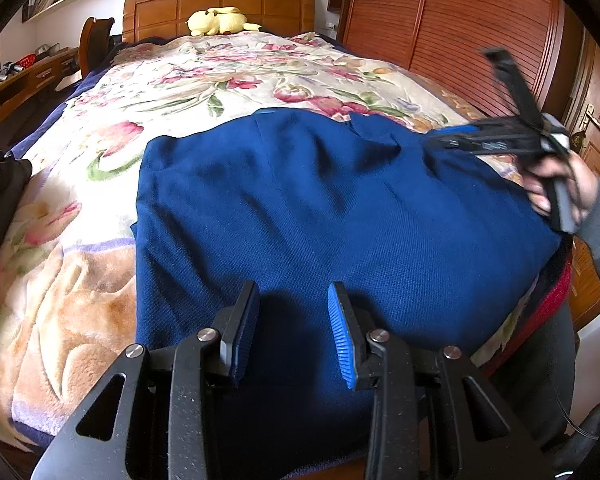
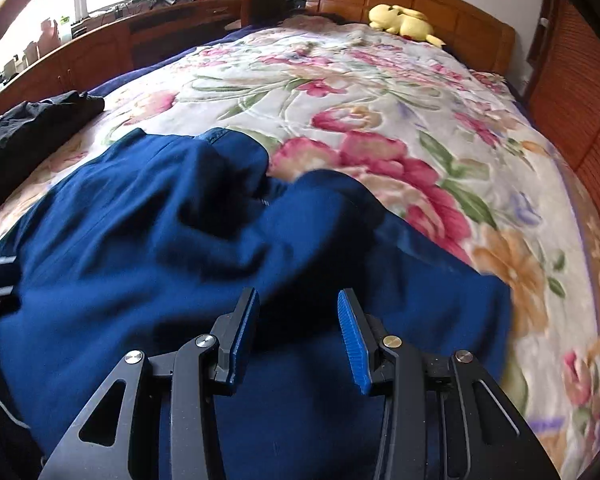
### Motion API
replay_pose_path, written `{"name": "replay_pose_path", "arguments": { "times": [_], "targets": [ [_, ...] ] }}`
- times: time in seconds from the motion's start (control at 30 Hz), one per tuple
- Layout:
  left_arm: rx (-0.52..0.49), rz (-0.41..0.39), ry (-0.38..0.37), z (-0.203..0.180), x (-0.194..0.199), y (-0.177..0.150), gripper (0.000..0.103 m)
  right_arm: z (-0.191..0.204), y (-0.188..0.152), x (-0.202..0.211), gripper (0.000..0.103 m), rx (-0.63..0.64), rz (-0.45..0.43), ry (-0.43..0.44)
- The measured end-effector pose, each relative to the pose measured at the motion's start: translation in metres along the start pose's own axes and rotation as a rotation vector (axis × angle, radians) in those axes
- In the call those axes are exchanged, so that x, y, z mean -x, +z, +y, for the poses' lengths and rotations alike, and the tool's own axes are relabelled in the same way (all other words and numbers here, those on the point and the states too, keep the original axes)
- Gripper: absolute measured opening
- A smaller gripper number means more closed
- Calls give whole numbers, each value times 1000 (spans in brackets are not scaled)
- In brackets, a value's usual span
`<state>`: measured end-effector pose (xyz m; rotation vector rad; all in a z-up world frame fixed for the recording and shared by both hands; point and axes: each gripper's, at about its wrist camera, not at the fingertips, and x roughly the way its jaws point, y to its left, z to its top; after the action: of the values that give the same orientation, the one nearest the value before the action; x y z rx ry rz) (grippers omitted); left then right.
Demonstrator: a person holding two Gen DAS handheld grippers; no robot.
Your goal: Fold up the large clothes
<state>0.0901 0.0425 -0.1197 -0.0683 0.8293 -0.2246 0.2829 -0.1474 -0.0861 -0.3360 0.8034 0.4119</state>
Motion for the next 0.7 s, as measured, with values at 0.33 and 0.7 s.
{"name": "replay_pose_path", "arguments": {
  "times": [0.33, 0.7],
  "targets": [
    [42, -42, 62, 22, 49, -13, 37, 7, -84, 84, 42, -56, -2, -46],
    [116, 20, 124, 50, 51, -36, 52, -4, -131, 120, 42, -139, 47, -84]
  ]
}}
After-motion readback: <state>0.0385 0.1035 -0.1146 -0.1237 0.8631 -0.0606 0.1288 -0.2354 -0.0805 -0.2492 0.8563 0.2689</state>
